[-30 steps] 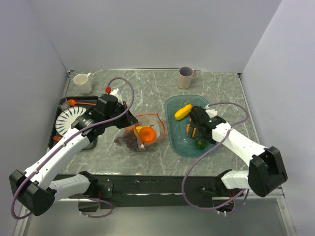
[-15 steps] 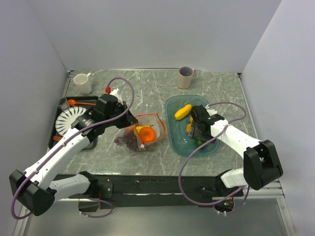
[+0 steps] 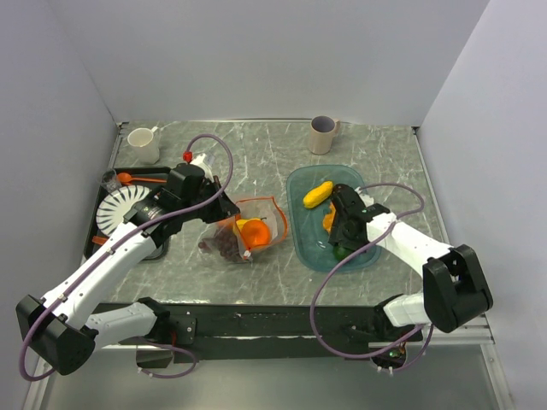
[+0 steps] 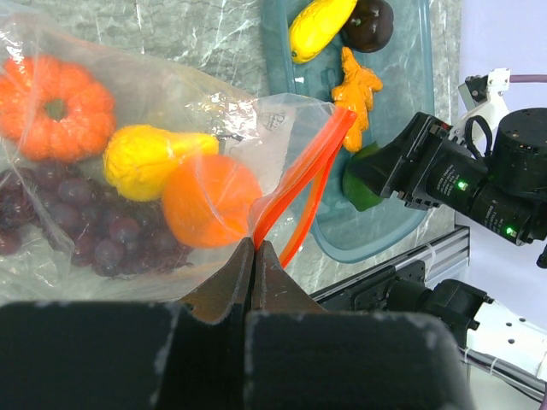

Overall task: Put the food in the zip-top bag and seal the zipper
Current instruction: Pick up the fake fruit from the bin.

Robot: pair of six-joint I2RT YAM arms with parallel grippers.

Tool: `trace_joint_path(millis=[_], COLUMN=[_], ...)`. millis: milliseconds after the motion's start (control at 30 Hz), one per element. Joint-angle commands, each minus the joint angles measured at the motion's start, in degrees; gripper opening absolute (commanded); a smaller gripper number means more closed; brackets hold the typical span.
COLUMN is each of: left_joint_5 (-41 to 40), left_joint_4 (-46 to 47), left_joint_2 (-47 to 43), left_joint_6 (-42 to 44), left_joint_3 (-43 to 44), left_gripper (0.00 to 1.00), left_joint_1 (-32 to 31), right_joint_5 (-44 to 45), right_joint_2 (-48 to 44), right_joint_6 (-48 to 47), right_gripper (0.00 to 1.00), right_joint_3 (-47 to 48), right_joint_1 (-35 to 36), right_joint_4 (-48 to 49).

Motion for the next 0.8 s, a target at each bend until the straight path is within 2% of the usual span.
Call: trace_joint_path(millis=[0, 167, 233, 333, 500, 567, 633, 767], left_joint_5=[0.3, 0.2, 0.4, 0.1, 0.5, 0.5, 0.6, 0.8], left_joint_4=[2.8, 2.9, 2.6, 2.5, 3.0, 2.9, 3.3, 3.3], left_joint_2=[-0.7, -1.2, -1.0, -0.8, -0.7, -0.6, -0.7, -0.8], left_joint_6=[-0.4, -0.6, -0.4, -0.4, -0.4, -0.3, -0.4, -0.4], left_joint_3=[0.9, 0.5, 0.7, 1.0, 0.7, 0.8, 0.6, 0.3], left_gripper=[0.01, 0.01, 0.01, 0.01, 0.01, 0.01, 0.01, 0.01], left_joint_1=[0.1, 0.1, 0.1, 0.1, 0.1, 0.1, 0.1, 0.1], right_joint_5=[-2.6, -5.5, -7.2, -9.2, -12.2, -12.9, -12.9, -14.4], right_joint_2=[-2.3, -4.4, -4.5, -5.0, -7.5, -8.9, -9.6, -9.5], right_joint_6=[-0.9, -1.9, -2.4, -2.9, -4.5, -4.4, -4.2, -4.2], right_gripper=[0.56, 0.47, 0.39, 0.32, 0.26, 0.14, 0.07, 0.02], right_joint_3=[-0.9, -1.2, -0.9, -0.7, -2.1, -2.9, -3.0, -2.5], right_joint_1=[-0.4, -0.3, -0.3, -0.3, -0.2, -0.2, -0.1, -0.2], right_joint_4=[2.4, 3.5, 3.6, 3.8, 6.1, 6.6, 7.1, 6.8])
